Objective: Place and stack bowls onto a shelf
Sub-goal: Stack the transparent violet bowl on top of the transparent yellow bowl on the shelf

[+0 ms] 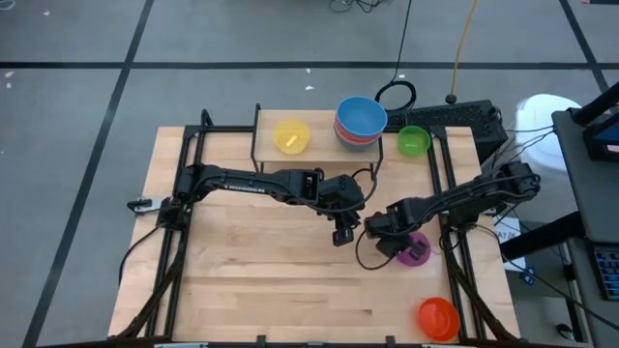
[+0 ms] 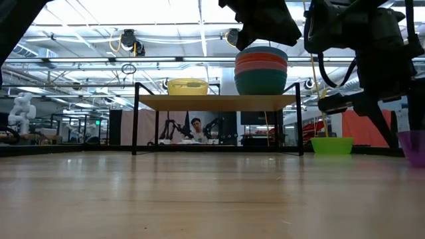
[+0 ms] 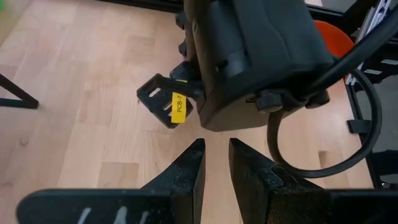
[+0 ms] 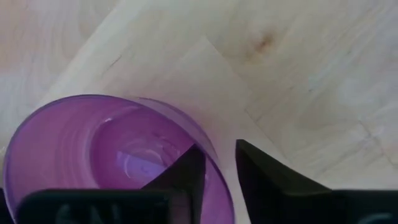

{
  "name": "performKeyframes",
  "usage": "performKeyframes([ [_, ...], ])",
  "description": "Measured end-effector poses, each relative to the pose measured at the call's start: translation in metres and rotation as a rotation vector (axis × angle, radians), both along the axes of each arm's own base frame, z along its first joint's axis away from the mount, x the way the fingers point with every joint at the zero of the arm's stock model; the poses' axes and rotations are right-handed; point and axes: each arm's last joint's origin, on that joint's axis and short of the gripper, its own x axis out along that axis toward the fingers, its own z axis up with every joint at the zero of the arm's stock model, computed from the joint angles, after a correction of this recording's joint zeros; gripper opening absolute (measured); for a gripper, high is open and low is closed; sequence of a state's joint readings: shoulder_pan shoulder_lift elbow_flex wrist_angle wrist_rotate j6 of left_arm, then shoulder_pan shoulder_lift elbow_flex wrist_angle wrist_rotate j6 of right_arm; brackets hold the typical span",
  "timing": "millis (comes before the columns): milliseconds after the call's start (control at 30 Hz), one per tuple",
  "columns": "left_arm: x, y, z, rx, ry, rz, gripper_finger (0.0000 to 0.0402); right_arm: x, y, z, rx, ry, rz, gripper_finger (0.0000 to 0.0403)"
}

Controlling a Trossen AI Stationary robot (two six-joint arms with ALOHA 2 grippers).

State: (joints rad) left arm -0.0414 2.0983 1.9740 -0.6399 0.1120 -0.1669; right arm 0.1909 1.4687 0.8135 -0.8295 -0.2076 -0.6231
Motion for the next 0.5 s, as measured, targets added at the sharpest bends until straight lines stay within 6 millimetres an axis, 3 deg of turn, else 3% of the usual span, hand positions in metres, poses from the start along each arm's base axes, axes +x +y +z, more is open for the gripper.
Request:
performKeyframes([
  [200, -0.001, 0.0, -0.001, -0.023, 0.013, 0.022, 0.0076, 0.002, 0.0, 0.0, 0.003, -0.001, -0.058, 0.0007],
  [400, -0.007, 0.0, -0.002, -0.102, 0.096, 0.109, 0.0076, 0.001, 0.0, 0.002, 0.003, 0.003, -0.127, 0.0002],
  [500, -0.017, 0.0, 0.008, -0.126, 0.126, 0.139, 0.0076, 0.0, -0.001, 0.01, -0.015, -0.02, -0.14, 0.0001],
])
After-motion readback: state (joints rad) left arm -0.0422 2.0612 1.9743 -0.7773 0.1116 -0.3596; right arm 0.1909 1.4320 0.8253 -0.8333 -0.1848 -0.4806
